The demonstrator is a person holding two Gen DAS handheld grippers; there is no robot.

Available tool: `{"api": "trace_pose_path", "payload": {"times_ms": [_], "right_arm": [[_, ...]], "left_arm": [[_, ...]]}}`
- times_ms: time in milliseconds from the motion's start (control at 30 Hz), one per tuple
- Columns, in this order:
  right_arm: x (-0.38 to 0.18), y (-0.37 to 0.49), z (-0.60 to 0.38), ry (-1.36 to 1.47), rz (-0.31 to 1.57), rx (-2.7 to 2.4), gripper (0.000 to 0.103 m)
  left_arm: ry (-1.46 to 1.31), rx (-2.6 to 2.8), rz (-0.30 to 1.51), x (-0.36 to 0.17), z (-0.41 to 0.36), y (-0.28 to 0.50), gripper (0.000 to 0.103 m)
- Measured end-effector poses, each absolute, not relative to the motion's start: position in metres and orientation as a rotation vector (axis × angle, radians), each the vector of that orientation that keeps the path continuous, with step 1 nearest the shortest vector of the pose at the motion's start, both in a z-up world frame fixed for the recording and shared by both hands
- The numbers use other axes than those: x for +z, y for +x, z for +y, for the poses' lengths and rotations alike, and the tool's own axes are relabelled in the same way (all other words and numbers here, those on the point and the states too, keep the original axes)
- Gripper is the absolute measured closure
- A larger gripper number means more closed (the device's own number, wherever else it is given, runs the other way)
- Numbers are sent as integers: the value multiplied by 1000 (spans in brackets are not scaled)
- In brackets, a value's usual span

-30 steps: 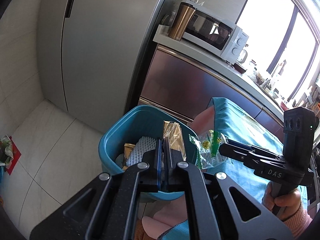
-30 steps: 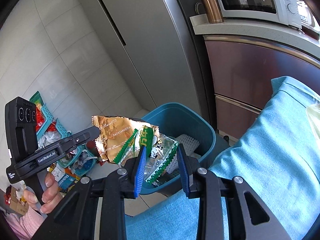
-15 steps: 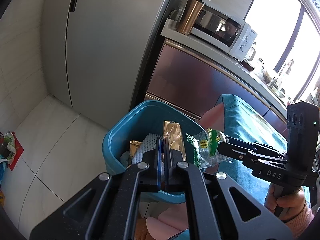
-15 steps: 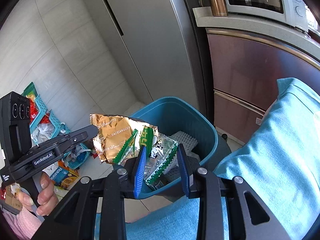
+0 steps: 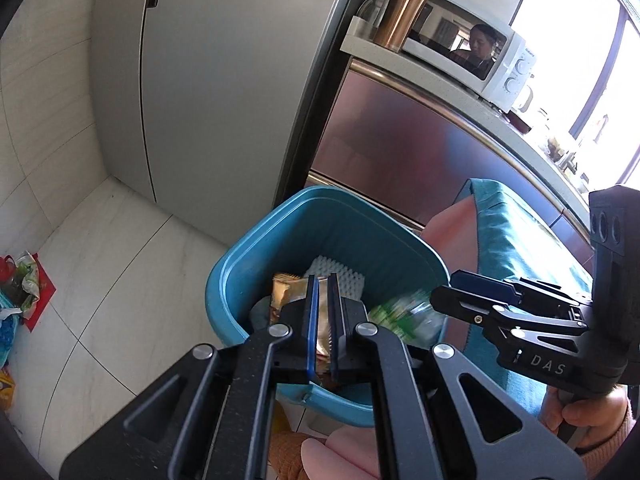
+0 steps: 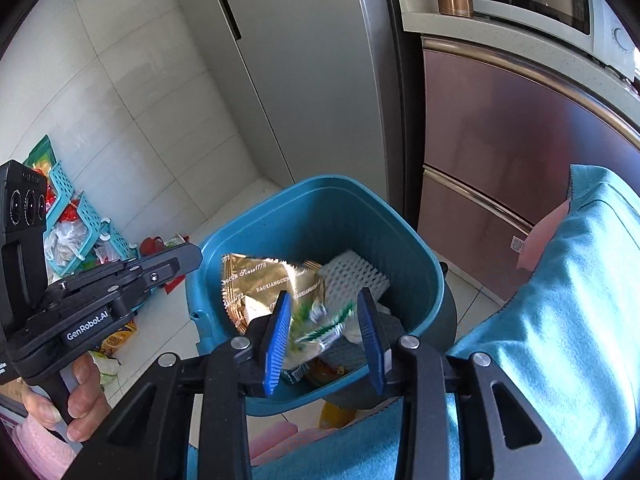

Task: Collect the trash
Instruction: 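Open both tools over the teal bin to drop both wrappers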

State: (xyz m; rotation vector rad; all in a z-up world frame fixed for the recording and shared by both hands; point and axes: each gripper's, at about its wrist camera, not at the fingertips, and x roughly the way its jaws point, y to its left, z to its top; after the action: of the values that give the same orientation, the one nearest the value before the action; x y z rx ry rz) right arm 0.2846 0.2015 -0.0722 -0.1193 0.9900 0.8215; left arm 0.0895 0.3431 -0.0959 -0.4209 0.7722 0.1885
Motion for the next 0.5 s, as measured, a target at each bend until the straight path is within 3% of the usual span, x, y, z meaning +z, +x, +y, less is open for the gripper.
{"api": "trace_pose_path", "payload": {"times_ms": [233, 400, 500], "right_arm": [[-74, 284, 197, -105, 994, 823, 70], [-72, 279, 182, -63, 974, 828, 60], [-65, 266, 169, -46, 925, 823, 40]], "left_arm": [[-423, 168, 807, -112, 343, 98, 95], [-396, 168, 781, -108, 339, 89, 66], [-378, 175, 743, -100, 336, 76, 44]]}}
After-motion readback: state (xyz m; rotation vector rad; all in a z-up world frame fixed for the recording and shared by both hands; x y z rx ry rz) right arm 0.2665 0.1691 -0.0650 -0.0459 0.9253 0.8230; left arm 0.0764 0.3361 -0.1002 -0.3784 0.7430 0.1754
